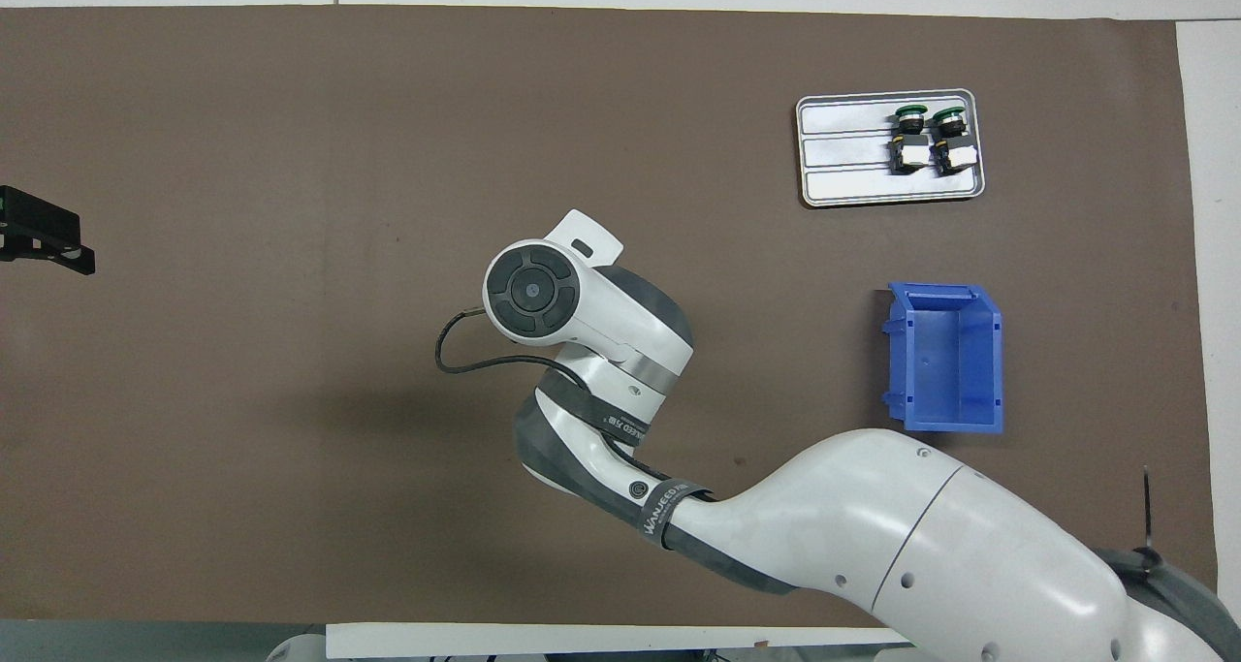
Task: Place and press button with both arms
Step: 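Grasp the green button with the right gripper, then carry the green button to the blue bin with the right gripper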
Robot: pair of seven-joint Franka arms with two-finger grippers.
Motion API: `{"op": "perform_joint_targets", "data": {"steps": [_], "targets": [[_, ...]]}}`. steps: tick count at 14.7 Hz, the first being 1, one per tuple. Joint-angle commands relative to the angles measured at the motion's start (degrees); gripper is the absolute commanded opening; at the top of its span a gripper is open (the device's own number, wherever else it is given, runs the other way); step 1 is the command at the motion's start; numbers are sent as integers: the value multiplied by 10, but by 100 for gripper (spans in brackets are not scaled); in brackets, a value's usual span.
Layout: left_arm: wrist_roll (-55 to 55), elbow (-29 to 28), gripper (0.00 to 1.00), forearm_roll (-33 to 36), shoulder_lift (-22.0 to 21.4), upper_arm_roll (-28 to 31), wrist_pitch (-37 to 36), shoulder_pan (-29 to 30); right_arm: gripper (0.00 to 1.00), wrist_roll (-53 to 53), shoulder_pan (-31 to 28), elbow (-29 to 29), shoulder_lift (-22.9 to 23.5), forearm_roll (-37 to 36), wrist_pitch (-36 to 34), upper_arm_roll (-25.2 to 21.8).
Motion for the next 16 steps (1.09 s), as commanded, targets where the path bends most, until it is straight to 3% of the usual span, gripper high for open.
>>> {"op": "perform_joint_targets", "data": {"steps": [1, 4, 7, 9, 12, 14, 16], "targets": [[0, 3, 100, 11, 0, -1, -9, 1, 0, -8, -14, -8, -21, -14, -31, 6], [2, 3, 100, 11, 0, -2, -10, 3, 0, -4, -53, -15, -71, -12, -60, 8], [2, 2, 100, 11, 0, -2, -10, 6, 0, -25, -134, -78, -182, 16, -117, 14], [2, 2, 100, 11, -1, -1, -10, 8, 0, -99, -204, -158, -282, 135, -113, 18], [2, 2, 100, 11, 0, -1, -10, 8, 0, -275, -316, -271, -409, 239, -114, 15], [2, 2, 100, 11, 0, -1, -10, 8, 0, -358, -382, -320, -447, 279, -113, 12], [2, 2, 100, 11, 0, -1, -10, 8, 0, -440, -431, -351, -454, 287, -97, -14]]}}
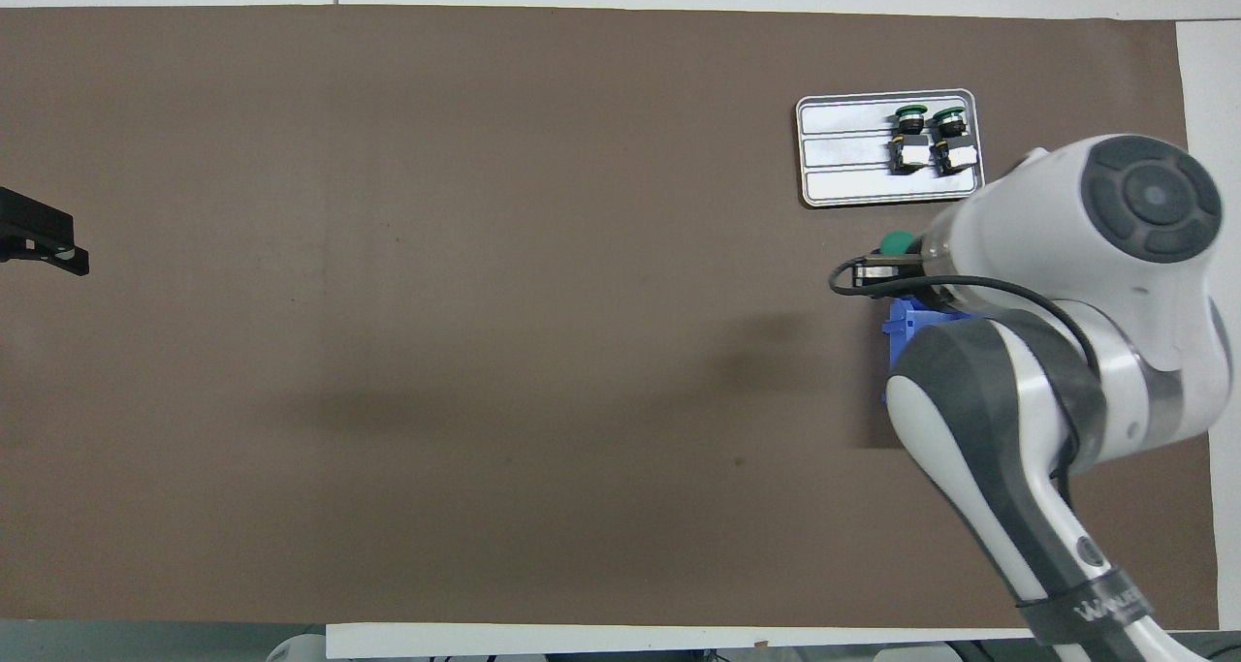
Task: Place and press button with both arms
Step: 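Carry the green button to the blue bin with the right gripper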
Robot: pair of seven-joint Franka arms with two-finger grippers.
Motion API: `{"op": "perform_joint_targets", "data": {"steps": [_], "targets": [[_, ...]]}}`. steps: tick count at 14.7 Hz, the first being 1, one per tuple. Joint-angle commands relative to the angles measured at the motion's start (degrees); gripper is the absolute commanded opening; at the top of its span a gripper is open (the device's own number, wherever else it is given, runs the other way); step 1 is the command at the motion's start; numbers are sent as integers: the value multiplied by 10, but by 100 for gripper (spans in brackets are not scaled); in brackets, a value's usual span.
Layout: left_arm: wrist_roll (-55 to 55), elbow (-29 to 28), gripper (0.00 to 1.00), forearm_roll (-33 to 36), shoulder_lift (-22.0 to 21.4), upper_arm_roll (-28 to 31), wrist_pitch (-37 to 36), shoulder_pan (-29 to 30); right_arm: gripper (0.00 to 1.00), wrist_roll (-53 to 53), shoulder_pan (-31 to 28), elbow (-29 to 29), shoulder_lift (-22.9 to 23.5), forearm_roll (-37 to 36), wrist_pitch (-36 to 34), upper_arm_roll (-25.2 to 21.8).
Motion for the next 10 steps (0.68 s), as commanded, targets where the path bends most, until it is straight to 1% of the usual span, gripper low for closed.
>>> {"op": "perform_joint_targets", "data": {"steps": [1, 2, 5, 7, 10], "targets": [[2, 3, 100, 11, 0, -2, -9, 4, 0, -98, -50, -68, -28, 47, 35, -38], [2, 2, 100, 11, -1, -2, -9, 4, 0, -106, -49, -79, -30, 65, 37, -48], [2, 2, 100, 11, 0, -2, -9, 4, 0, -109, -52, -104, -26, 66, 55, -49], [2, 2, 100, 11, -1, -2, -9, 4, 0, -121, -62, -136, -22, 66, 94, -49], [2, 2, 100, 11, -1, -2, -9, 4, 0, -123, -58, -165, -11, 65, 137, -49]]}}
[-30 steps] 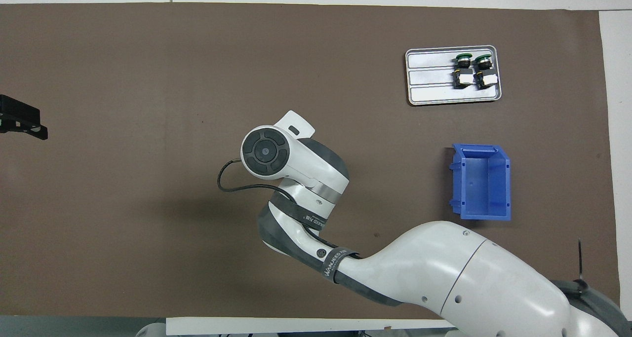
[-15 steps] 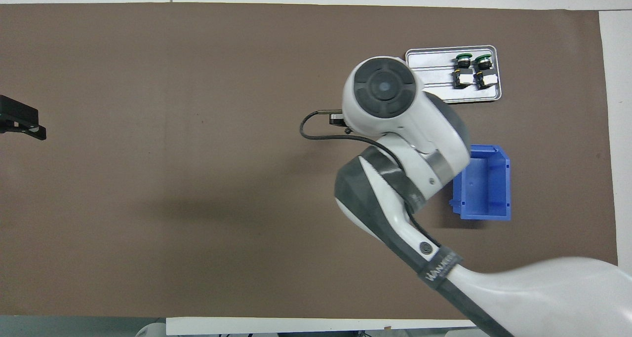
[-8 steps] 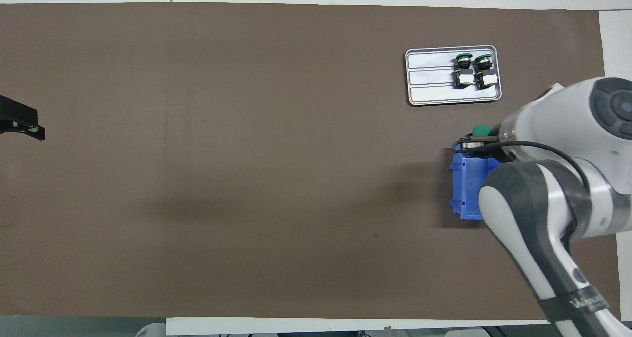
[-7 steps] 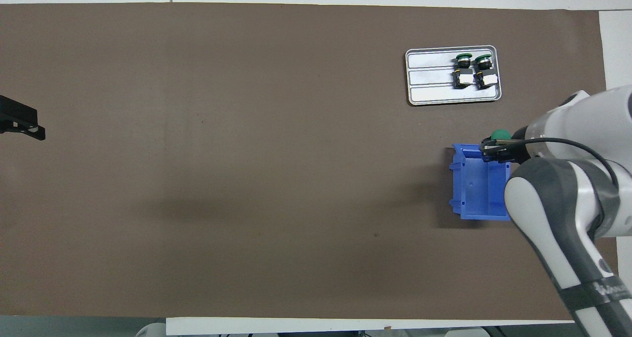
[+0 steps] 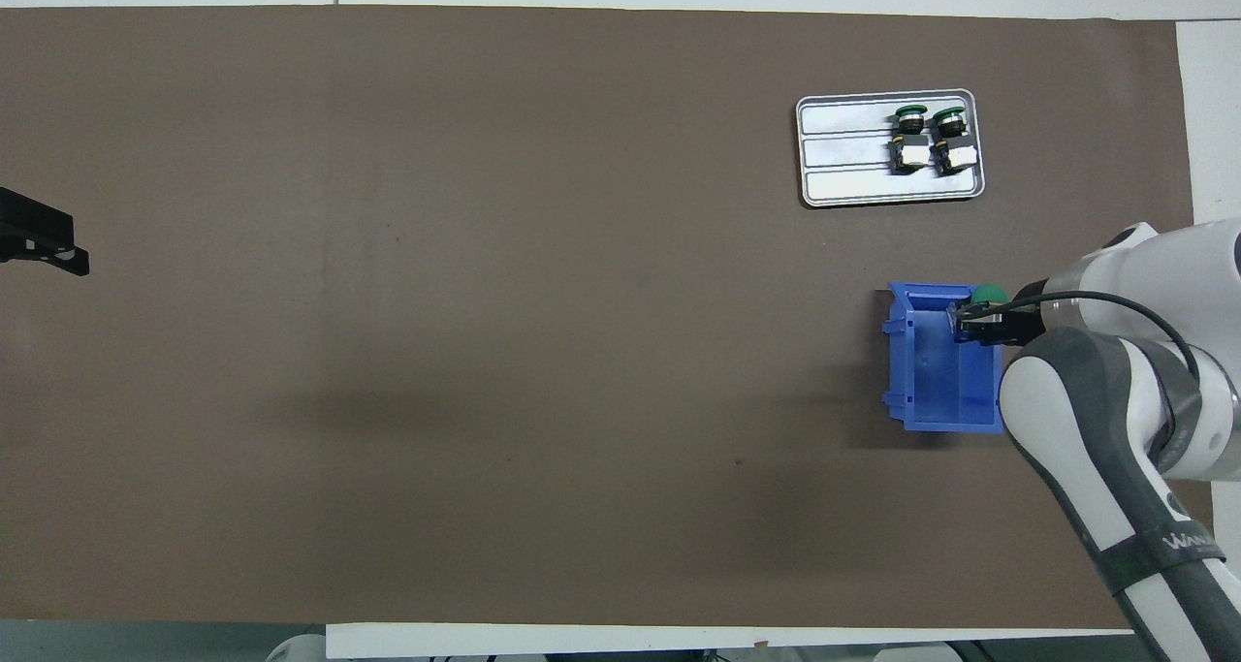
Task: Place and press button with both arms
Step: 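Lower the green button into the blue bin and open the right gripper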
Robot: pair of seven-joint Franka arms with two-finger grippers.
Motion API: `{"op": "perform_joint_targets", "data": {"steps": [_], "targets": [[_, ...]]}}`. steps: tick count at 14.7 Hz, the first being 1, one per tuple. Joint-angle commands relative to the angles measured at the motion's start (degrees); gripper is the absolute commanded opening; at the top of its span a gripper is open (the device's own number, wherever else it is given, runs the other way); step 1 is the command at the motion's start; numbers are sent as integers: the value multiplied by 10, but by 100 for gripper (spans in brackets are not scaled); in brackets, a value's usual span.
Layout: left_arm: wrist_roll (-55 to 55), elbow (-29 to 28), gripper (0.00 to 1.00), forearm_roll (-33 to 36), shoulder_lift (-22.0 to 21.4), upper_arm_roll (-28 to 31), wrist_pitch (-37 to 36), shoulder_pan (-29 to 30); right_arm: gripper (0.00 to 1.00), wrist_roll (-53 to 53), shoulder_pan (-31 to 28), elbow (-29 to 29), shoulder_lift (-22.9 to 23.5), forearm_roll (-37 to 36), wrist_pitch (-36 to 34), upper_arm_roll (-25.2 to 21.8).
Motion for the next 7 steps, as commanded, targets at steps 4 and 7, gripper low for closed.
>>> {"op": "perform_joint_targets", "data": {"steps": [4, 7], "targets": [[2, 2, 100, 11, 0, -2, -9, 4, 0, -16, 0, -36, 3, 12, 31, 6], [2, 2, 100, 11, 0, -2, -9, 4, 0, -10, 10, -45, 6, 13, 51, 6]]}}
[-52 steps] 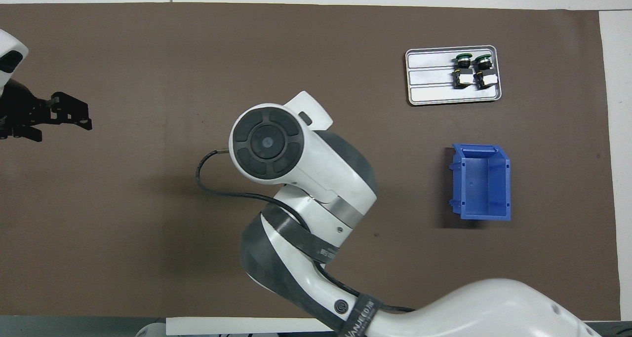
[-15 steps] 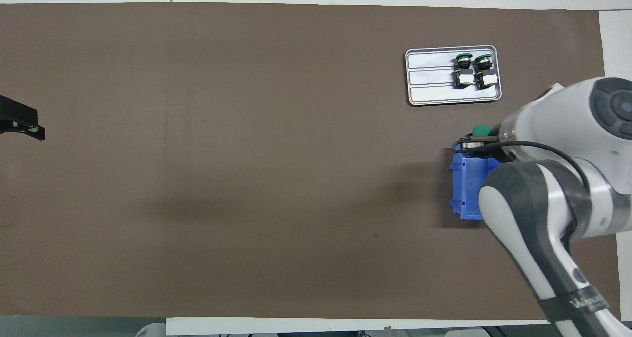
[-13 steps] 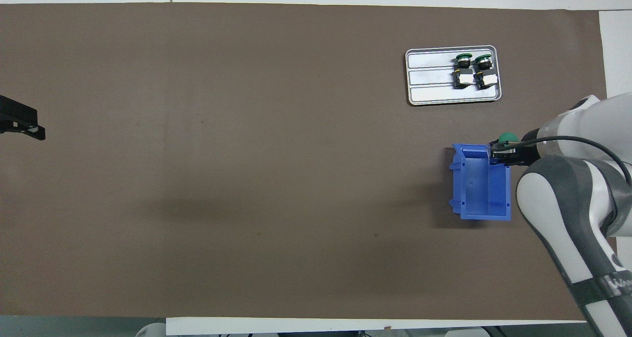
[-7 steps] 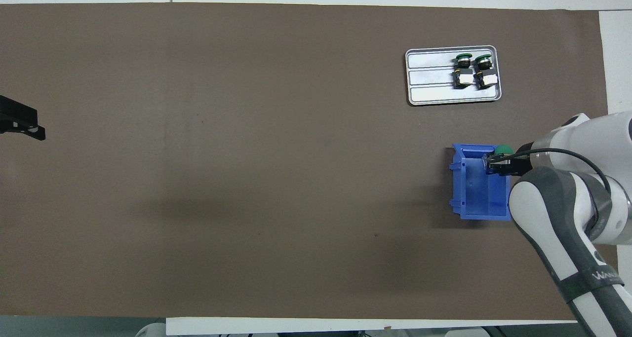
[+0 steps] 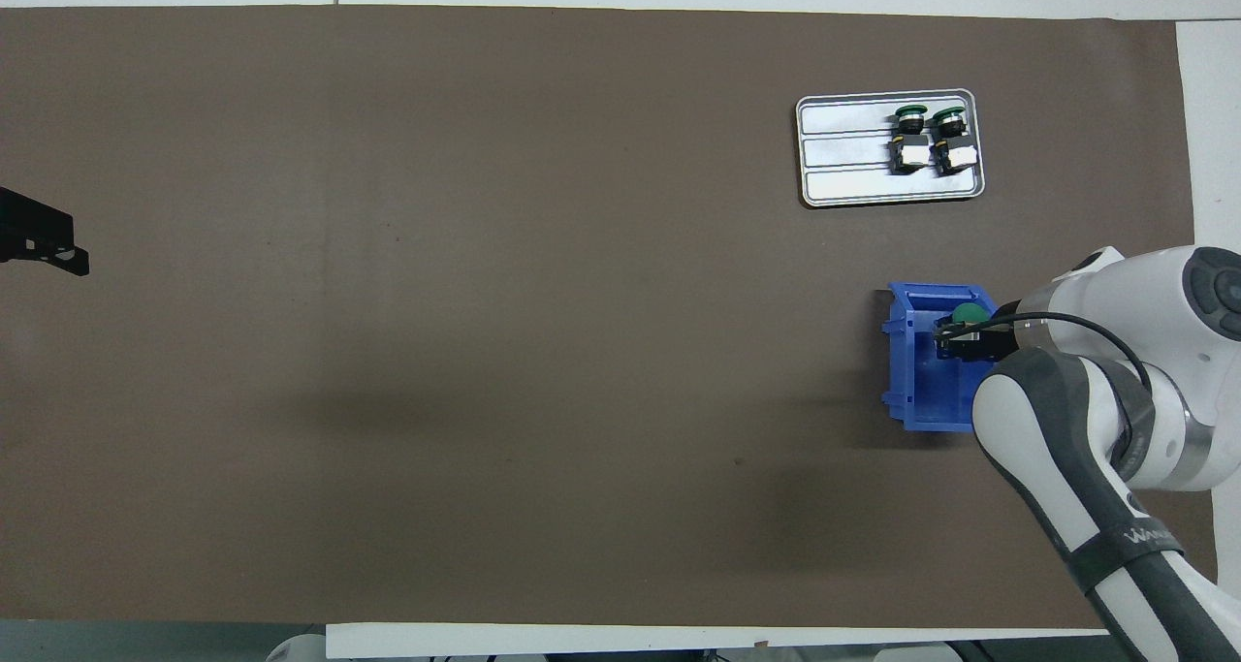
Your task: Place and press button with both arms
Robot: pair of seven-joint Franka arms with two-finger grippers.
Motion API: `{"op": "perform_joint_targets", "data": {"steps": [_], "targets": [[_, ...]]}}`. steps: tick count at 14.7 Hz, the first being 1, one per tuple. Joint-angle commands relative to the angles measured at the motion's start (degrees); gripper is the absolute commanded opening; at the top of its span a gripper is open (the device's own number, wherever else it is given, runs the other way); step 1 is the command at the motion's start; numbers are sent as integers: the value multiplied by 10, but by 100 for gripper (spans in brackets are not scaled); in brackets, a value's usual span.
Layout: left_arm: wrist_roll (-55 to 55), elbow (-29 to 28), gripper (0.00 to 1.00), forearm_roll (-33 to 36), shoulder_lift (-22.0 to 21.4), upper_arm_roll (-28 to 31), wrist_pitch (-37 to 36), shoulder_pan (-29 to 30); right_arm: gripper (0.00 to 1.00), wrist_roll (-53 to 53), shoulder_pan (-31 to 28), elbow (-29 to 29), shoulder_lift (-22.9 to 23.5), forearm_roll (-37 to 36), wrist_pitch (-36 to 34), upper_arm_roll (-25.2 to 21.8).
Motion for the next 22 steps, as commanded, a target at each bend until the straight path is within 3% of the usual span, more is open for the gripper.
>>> {"op": "perform_joint_targets", "data": {"steps": [1, 2, 5, 9, 12, 14, 15, 16, 17, 18, 22], "targets": [[2, 2, 100, 11, -1, -2, -9, 4, 1, -9, 3, -14, 3, 12, 26, 3], [2, 2, 100, 11, 0, -2, -9, 4, 3, -9, 3, -15, 5, 12, 30, 3], [2, 2, 100, 11, 0, -2, -9, 4, 27, -4, 4, -16, 4, 12, 29, 3], [2, 2, 100, 11, 0, -2, -9, 4, 32, -1, 3, -13, 4, 12, 20, 3], [2, 2, 100, 11, 0, -2, -9, 4, 34, -3, 2, 16, -4, 11, -32, 2], [2, 2, 100, 11, 0, -2, -9, 4, 38, -4, 1, 67, -18, 11, -111, 1], [2, 2, 100, 11, -1, -2, -9, 4, 46, -5, -2, 95, -24, 11, -144, 1], [2, 2, 100, 11, -1, -2, -9, 4, 61, -6, -3, 130, -26, 11, -183, -1], [2, 2, 100, 11, -1, -2, -9, 4, 90, -6, -3, 165, -26, 9, -223, -1], [2, 2, 100, 11, 0, -2, -9, 4, 100, -6, -4, 202, -25, 6, -259, -1], [2, 2, 100, 11, -1, -2, -9, 4, 100, -6, -5, 374, 12, -30, -373, -1]]}}
